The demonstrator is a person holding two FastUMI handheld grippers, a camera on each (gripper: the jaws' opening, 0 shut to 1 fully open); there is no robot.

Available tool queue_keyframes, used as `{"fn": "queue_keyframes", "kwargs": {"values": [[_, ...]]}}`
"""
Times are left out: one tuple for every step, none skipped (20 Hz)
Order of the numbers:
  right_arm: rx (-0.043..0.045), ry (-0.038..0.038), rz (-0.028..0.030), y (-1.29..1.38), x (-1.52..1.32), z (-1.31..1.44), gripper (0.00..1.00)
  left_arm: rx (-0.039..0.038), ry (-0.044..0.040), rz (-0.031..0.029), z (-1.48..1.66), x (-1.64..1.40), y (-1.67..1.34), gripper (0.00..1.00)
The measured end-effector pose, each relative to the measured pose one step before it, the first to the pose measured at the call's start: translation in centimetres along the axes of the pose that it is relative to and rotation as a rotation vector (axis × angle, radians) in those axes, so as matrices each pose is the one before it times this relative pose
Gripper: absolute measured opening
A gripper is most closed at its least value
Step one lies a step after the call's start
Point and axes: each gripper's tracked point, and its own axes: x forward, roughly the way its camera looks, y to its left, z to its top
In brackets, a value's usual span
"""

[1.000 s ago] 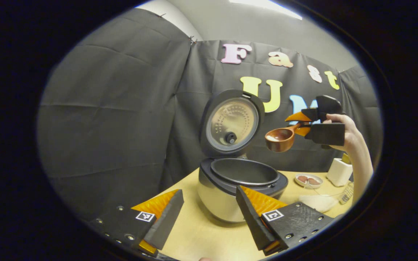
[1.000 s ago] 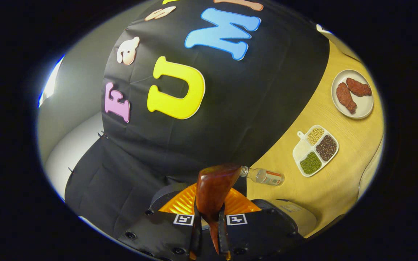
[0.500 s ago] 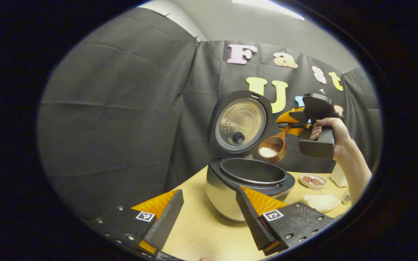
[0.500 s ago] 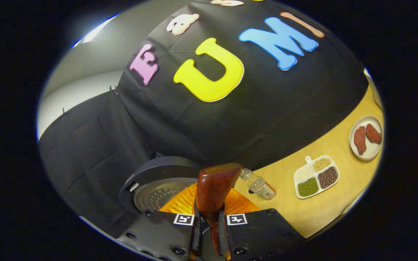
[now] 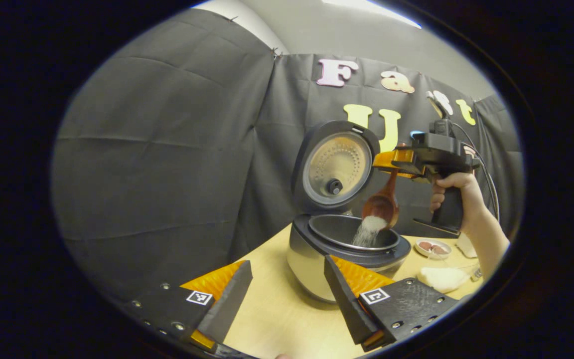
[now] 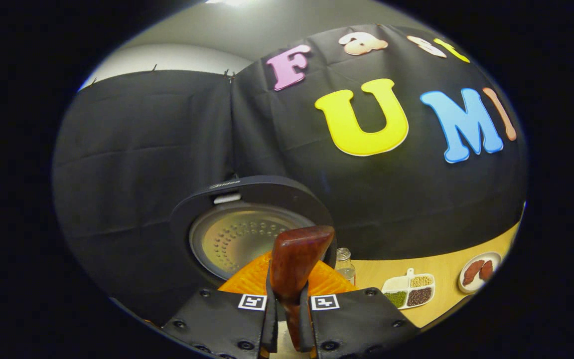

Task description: Close the left gripper, press the button to open the rice cooker; take a wooden spoon from the chopstick holder with the right hand, scoop a spoonful of rice and pour it into the rice cooker, then put the wooden spoon back into the chopstick holder.

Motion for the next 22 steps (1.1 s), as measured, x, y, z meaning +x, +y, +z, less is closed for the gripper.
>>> {"fn": "queue_keyframes", "kwargs": {"values": [[-0.03618, -0.0021, 0.01648, 0.542, -0.079, -0.109, 0.18, 0.00144, -0.00041, 0.00282, -0.099, -0.052, -0.026, 0.91], [-0.03526, -0.00377, 0.01265, 0.493, -0.326, -0.192, 0.18, 0.00073, -0.00083, 0.00227, 0.203, -0.069, 0.059, 0.91], [-0.03326, -0.00279, 0.0041, 0.311, -0.302, -0.14, 0.18, 0.00078, -0.00092, 0.00298, -0.198, -0.032, 0.05, 0.91], [-0.03459, -0.00126, -0.00462, 0.127, -0.188, -0.166, 0.18, -0.00008, -0.00084, 0.0023, -0.004, -0.007, 0.007, 0.91], [-0.03409, -0.00555, -0.00901, -0.146, 0.082, 0.123, 0.15, -0.00129, -0.0008, -0.0005, 0.013, -0.018, -0.053, 0.91], [-0.03158, -0.00733, -0.0002, -0.007, 0.026, 0.033, 0.18, -0.00248, 0.00105, -0.00229, 0.048, 0.011, -0.045, 0.91], [-0.02, -0.00561, 0.00537, 0.12, 0.002, -0.032, 0.18, -0.00415, 0.00197, -0.00282, -0.041, -0.112, -0.096, 0.91], [-0.01434, 0.00086, 0.00459, -0.041, -0.076, -0.094, 0.18, -0.00275, 0.00126, -0.00486, 0.059, -0.059, -0.113, 0.91], [-0.01568, 0.00359, 0.0047, 0.019, -0.068, -0.124, 0.18, 0.00099, 0.00031, -0.0044, 0.074, -0.125, -0.022, 0.91], [-0.0146, 0.00319, 0.01388, 0.084, 0.001, -0.137, 0.18, 0.0049, -0.00182, -0.00098, 0.159, -0.051, 0.026, 0.91], [-0.00748, 0.00553, 0.01736, -0.026, -0.08, -0.145, 0.18, 0.0058, -0.00359, 0.00028, -0.052, -0.036, -0.003, 0.91], [0.00574, 0.01392, 0.00734, -0.126, -0.035, -0.254, 0.17, 0.00543, -0.00424, -0.00002, 0.117, -0.123, -0.109, 0.91], [0.01656, 0.00932, 0.00715, -0.012, -0.039, -0.285, 0.18, 0.00657, -0.00557, 0.00028, 0.256, -0.212, -0.288, 0.91], [0.0239, 0.00038, 0.00136, -0.114, -0.365, 0.201, 0.18, 0.00471, -0.00404, 0.00023, 0.404, -0.085, -0.297, 0.91], [0.02487, -0.0065, -0.00382, -0.518, -0.537, 0.559, 0.18, 0.00228, -0.00361, -0.00064, 0.246, -0.19, -0.392, 0.91], [0.0188, -0.014, -0.0029, -0.694, -0.744, 0.787, 0.18, 0.00127, -0.00239, -0.00137, 0.15, 0.022, -0.284, 0.91], [0.01223, -0.0186, -0.00776, -0.643, -0.692, 0.971, 0.18, 0.00014, 0.00013, -0.00404, -0.02, -0.021, -0.367, 0.91], [0.01089, -0.01985, -0.01043, -0.685, -0.657, 0.872, 0.17, -0.00223, 0.00029, -0.00815, 0.104, 0.065, -0.469, 0.91], [0.01224, -0.02051, -0.00804, -0.819, -0.867, 1.001, 0.17, -0.00463, 0.00115, -0.00921, -0.023, -0.103, -0.469, 0.91], [0.01213, -0.01514, -0.00767, -0.662, -0.713, 0.701, 0.17, -0.00531, 0.00117, -0.01029, -0.062, 0.029, -0.611, 0.92], [0.01324, -0.01236, -0.01094, -0.738, -0.991, 0.718, 0.18, -0.00342, 0.00175, -0.01047, 0.054, 0.168, -0.608, 0.92], [0.01192, -0.01215, -0.01552, -0.901, -0.987, 0.653, 0.18, -0.00038, -0.0017, -0.00745, -0.061, 0.183, -0.734, 0.91]]}}
